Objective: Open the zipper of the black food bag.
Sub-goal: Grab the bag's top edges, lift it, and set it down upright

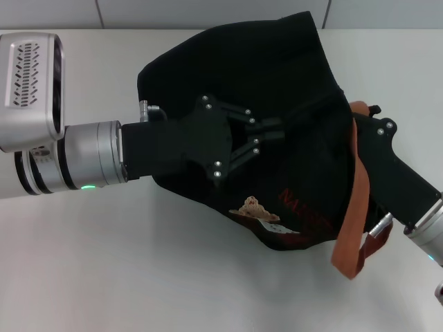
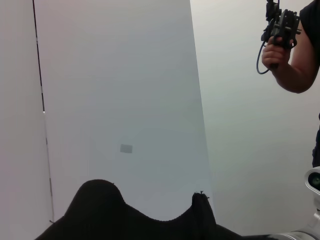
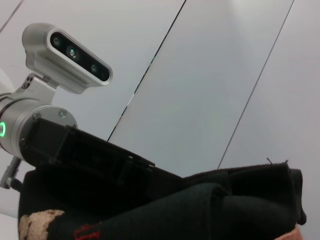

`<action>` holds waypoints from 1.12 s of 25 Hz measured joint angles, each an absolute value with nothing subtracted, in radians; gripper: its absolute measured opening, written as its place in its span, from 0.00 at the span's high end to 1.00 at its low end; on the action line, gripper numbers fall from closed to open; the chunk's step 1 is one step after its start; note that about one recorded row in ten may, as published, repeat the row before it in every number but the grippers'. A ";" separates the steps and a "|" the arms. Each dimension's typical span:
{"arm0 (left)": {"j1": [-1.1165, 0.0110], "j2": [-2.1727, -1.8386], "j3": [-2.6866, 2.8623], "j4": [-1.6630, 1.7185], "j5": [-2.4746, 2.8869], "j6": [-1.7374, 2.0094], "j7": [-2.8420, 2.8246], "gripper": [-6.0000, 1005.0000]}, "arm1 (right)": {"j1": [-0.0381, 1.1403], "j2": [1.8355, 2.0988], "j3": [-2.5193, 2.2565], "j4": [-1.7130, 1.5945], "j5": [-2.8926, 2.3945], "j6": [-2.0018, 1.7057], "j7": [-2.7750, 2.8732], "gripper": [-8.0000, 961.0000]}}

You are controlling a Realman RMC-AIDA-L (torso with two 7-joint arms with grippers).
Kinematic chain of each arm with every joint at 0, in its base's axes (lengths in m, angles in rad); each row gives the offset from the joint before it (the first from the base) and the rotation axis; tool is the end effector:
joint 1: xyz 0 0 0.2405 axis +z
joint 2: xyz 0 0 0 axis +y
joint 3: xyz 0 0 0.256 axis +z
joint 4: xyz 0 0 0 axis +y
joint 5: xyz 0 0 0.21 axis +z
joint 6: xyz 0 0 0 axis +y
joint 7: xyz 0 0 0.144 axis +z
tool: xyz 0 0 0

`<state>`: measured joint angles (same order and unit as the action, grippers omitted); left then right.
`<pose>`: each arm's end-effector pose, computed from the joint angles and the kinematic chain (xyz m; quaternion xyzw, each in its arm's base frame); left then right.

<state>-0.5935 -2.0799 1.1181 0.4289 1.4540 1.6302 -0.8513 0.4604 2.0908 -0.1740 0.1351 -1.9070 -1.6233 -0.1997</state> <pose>-0.1938 0.3135 -0.0445 -0.9210 0.0252 -0.3795 0.0845 0.2533 0.2605 -0.0671 -0.8190 -0.1121 0.3524 0.4387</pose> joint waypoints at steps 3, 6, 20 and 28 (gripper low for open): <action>-0.596 -2.080 1.118 0.417 1.454 1.630 -0.849 0.91 | 0.469 2.091 -0.171 0.135 -1.903 -1.613 -0.200 0.77; -0.597 -2.080 1.118 0.412 1.453 1.631 -0.846 0.91 | 0.473 2.091 -0.169 0.135 -1.901 -1.607 -0.198 0.77; -0.603 -2.080 1.118 0.405 1.450 1.631 -0.844 0.91 | 0.489 2.091 -0.146 0.143 -1.901 -1.544 -0.197 0.77; -0.606 -2.080 1.117 0.406 1.433 1.629 -0.844 0.91 | 0.486 2.091 -0.144 0.142 -1.901 -1.477 -0.242 0.69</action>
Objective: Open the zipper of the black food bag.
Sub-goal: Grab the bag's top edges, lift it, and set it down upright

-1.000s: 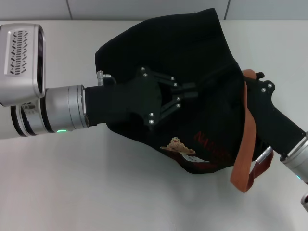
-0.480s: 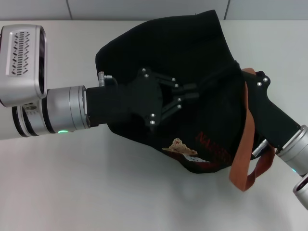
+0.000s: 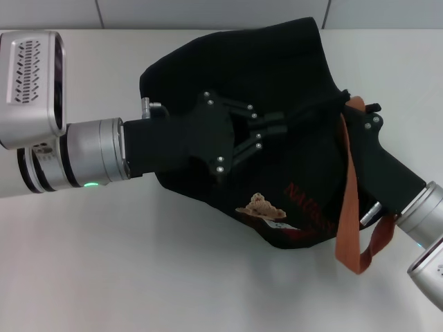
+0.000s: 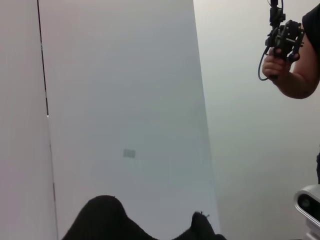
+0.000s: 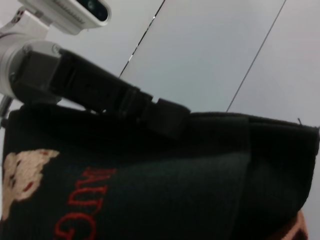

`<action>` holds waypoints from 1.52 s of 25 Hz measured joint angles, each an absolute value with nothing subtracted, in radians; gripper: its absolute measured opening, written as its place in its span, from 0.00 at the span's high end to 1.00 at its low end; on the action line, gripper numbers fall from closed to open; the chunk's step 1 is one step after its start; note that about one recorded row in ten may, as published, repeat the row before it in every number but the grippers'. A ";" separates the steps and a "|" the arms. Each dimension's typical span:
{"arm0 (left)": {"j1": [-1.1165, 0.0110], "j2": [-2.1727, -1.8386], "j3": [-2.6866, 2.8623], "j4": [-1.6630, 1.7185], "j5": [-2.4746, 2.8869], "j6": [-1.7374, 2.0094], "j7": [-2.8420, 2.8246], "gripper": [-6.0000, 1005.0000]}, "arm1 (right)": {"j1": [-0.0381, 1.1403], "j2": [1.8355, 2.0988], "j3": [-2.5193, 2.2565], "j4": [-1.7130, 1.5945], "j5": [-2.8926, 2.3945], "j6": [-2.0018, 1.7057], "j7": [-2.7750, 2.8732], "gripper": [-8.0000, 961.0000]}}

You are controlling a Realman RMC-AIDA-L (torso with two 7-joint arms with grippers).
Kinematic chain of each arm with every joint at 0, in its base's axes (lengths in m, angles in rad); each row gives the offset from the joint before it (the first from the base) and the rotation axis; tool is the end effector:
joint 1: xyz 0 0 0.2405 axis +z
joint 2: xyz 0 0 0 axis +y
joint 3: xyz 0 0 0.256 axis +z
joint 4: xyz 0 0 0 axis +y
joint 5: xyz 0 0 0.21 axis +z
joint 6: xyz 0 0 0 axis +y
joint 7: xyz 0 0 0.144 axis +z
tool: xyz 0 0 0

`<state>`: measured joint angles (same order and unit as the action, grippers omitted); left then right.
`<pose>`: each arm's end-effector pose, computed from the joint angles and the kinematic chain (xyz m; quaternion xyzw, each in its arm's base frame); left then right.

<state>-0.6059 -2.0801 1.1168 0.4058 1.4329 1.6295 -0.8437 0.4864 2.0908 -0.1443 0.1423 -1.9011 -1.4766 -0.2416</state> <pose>-0.1913 0.3154 -0.0451 -0.9173 0.0215 -0.3878 0.0879 0.2612 0.2773 -0.0771 -0.8381 -0.1049 0.2904 0.4496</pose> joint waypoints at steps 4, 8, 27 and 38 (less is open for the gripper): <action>-0.606 -2.080 1.111 0.408 1.431 1.629 -0.844 0.91 | 0.482 2.092 -0.145 0.144 -1.903 -1.477 -0.252 0.65; -0.606 -2.080 1.110 0.408 1.429 1.626 -0.844 0.91 | 0.481 2.092 -0.153 0.150 -1.904 -1.489 -0.255 0.60; -0.603 -2.080 1.108 0.405 1.425 1.611 -0.842 0.91 | 0.474 2.093 -0.154 0.181 -1.909 -1.544 -0.316 0.61; -0.598 -2.080 1.108 0.405 1.416 1.612 -0.842 0.91 | 0.455 2.091 -0.156 0.177 -1.910 -1.556 -0.315 0.85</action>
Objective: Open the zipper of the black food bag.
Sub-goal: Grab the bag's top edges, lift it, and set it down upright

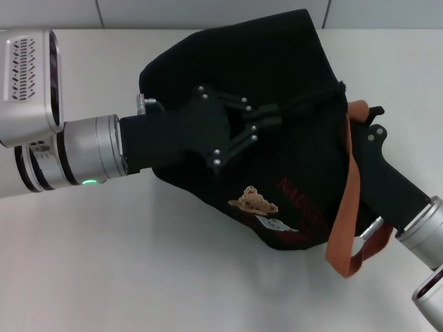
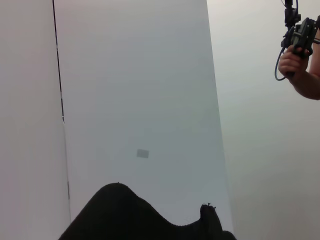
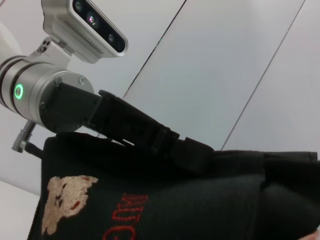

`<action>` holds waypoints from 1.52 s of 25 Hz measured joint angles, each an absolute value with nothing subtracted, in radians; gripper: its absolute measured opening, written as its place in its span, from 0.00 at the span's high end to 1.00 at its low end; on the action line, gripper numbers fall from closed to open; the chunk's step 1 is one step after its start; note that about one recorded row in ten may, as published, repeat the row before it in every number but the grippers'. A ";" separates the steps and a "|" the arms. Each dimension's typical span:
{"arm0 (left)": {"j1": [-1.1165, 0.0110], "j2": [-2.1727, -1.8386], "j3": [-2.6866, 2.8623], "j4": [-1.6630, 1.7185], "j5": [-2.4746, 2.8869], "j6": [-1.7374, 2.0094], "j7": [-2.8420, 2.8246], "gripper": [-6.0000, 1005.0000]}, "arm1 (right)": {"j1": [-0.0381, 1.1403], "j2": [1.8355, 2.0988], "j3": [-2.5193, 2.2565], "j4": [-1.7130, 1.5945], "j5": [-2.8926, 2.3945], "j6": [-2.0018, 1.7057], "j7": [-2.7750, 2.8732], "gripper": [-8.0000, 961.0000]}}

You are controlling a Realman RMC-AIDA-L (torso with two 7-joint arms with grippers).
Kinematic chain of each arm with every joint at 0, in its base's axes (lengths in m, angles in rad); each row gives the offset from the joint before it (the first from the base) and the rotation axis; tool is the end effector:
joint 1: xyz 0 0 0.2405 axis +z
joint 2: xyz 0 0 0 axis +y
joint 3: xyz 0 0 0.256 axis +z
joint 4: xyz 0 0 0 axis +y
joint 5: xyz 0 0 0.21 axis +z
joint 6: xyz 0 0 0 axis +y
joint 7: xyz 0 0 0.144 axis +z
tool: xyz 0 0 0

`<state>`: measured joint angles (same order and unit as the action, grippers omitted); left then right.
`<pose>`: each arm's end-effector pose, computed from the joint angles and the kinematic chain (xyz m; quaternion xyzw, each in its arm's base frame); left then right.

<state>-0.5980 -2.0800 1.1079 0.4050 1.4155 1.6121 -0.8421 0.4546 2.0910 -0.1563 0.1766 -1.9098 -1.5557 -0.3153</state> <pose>-0.1941 0.3182 -0.0432 -0.9148 0.0130 -0.3899 0.1049 0.2560 0.2598 -0.0771 -0.8232 -0.1292 0.3119 0.4565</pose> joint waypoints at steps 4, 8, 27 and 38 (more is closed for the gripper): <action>-0.595 -2.080 1.108 0.405 1.414 1.617 -0.842 0.91 | 0.448 2.091 -0.150 0.176 -1.910 -1.557 -0.314 0.95; -0.590 -2.080 1.107 0.405 1.413 1.618 -0.842 0.91 | 0.440 2.091 -0.147 0.176 -1.904 -1.557 -0.306 0.99; -0.571 -2.078 1.108 0.405 1.407 1.627 -0.839 0.91 | 0.421 2.092 -0.103 0.174 -1.898 -1.550 -0.291 0.99; -0.544 -2.073 1.105 0.413 1.386 1.646 -0.829 0.91 | 0.411 2.091 -0.089 0.169 -1.897 -1.548 -0.291 0.99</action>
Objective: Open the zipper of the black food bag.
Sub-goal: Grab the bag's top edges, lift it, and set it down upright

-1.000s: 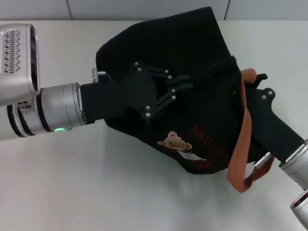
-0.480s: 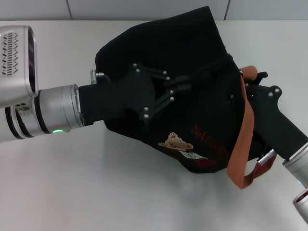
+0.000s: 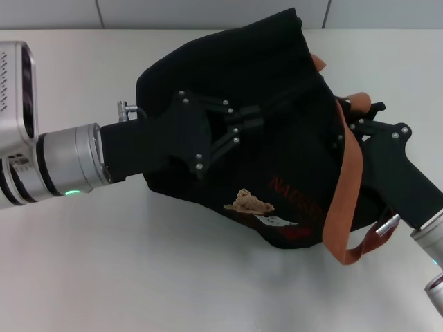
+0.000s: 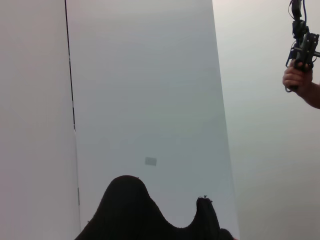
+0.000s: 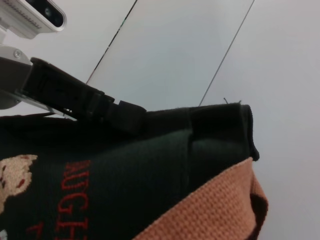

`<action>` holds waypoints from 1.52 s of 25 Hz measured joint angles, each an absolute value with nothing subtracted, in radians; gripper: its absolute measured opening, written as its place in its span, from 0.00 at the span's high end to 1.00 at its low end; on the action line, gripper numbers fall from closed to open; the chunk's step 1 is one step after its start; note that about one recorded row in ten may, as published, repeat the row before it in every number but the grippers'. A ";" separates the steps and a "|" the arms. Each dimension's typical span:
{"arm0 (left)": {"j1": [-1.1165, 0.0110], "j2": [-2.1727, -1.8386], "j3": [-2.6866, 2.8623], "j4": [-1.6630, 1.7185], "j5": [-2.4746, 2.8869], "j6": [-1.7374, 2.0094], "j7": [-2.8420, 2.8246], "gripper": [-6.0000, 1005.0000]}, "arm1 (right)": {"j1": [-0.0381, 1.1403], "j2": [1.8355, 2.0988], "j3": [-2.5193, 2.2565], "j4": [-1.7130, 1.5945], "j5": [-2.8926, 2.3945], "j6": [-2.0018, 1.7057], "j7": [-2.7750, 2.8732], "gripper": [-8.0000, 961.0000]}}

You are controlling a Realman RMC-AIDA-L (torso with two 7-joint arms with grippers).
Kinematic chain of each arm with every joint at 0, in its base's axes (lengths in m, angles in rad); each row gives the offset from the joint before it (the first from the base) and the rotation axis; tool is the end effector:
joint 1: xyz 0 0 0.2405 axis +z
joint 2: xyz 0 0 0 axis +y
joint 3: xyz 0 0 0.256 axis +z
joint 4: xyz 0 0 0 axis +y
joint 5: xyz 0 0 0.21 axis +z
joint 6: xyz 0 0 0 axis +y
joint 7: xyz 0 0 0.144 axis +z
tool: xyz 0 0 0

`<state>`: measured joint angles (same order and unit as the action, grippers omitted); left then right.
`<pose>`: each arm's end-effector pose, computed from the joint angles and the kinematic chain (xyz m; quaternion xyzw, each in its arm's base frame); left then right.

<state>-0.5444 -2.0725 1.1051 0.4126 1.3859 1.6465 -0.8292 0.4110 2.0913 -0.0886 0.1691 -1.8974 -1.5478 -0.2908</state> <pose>-0.2072 0.3082 -0.0349 -0.9069 0.0034 -0.4040 0.1196 0.2708 0.2583 -0.0684 -0.8118 -0.0881 0.3000 0.4931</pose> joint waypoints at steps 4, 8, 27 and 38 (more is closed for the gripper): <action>-0.536 -2.072 1.104 0.413 1.377 1.647 -0.828 0.91 | 0.410 2.091 -0.078 0.169 -1.897 -1.546 -0.288 0.99; -0.524 -2.071 1.104 0.416 1.366 1.653 -0.826 0.91 | 0.408 2.091 -0.066 0.168 -1.897 -1.543 -0.277 0.99; -0.501 -2.069 1.051 0.416 1.362 1.675 -0.815 0.91 | 0.393 2.085 0.047 0.114 -1.896 -1.627 0.022 0.99; -0.460 -2.032 0.928 0.432 1.365 1.674 -0.826 0.91 | 0.390 2.083 0.238 0.032 -1.896 -1.655 0.365 0.74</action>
<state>-0.4600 -2.0318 0.9284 0.4324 1.3652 1.6743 -0.8263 0.3898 2.0831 0.2377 0.0321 -1.8959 -1.6545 0.3647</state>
